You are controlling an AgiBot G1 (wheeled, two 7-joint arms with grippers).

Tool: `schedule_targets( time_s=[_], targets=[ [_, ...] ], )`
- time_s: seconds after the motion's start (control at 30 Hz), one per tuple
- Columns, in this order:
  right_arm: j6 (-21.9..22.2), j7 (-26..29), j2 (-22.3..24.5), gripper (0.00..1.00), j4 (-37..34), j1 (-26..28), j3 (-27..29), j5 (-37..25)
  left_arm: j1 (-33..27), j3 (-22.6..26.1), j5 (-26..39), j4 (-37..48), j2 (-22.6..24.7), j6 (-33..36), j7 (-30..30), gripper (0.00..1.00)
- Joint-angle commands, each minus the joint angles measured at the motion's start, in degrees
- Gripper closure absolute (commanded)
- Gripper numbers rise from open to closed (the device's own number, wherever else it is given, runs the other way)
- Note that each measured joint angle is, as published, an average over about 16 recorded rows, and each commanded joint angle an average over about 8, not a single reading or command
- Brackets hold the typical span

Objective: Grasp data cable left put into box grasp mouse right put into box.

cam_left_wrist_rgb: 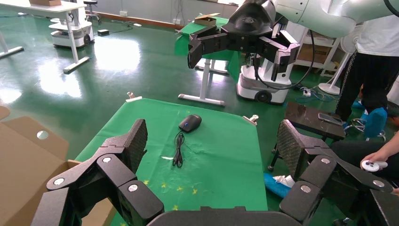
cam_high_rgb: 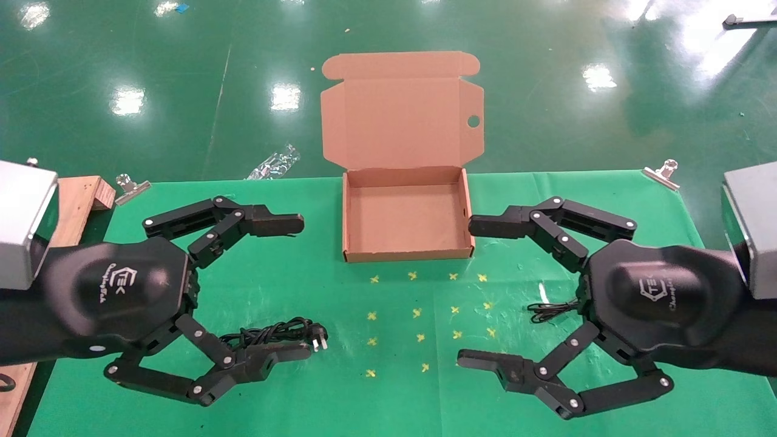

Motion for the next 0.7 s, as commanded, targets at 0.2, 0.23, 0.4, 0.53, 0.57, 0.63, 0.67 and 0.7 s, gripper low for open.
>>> schedule_targets(
  time_s=[0.2, 0.23, 0.4, 0.53, 0.57, 0.63, 0.67, 0.7],
  targets=[
    [0.00, 0.00, 0.00, 0.00, 0.00, 0.00, 0.00, 0.00, 0.00, 0.00, 0.00, 0.00, 0.00, 0.00, 0.00, 0.00],
    [0.00, 0.00, 0.00, 0.00, 0.00, 0.00, 0.00, 0.00, 0.00, 0.00, 0.00, 0.00, 0.00, 0.00, 0.00, 0.00],
    [0.00, 0.00, 0.00, 0.00, 0.00, 0.00, 0.00, 0.00, 0.00, 0.00, 0.00, 0.00, 0.00, 0.00, 0.00, 0.00],
    [0.00, 0.00, 0.00, 0.00, 0.00, 0.00, 0.00, 0.00, 0.00, 0.00, 0.00, 0.00, 0.00, 0.00, 0.00, 0.00],
    [0.00, 0.00, 0.00, 0.00, 0.00, 0.00, 0.00, 0.00, 0.00, 0.00, 0.00, 0.00, 0.00, 0.00, 0.00, 0.00],
    [0.00, 0.00, 0.00, 0.00, 0.00, 0.00, 0.00, 0.00, 0.00, 0.00, 0.00, 0.00, 0.00, 0.00, 0.00, 0.00],
    [0.00, 0.00, 0.00, 0.00, 0.00, 0.00, 0.00, 0.00, 0.00, 0.00, 0.00, 0.00, 0.00, 0.00, 0.00, 0.00],
    [0.00, 0.00, 0.00, 0.00, 0.00, 0.00, 0.00, 0.00, 0.00, 0.00, 0.00, 0.00, 0.00, 0.00, 0.00, 0.00]
  ],
)
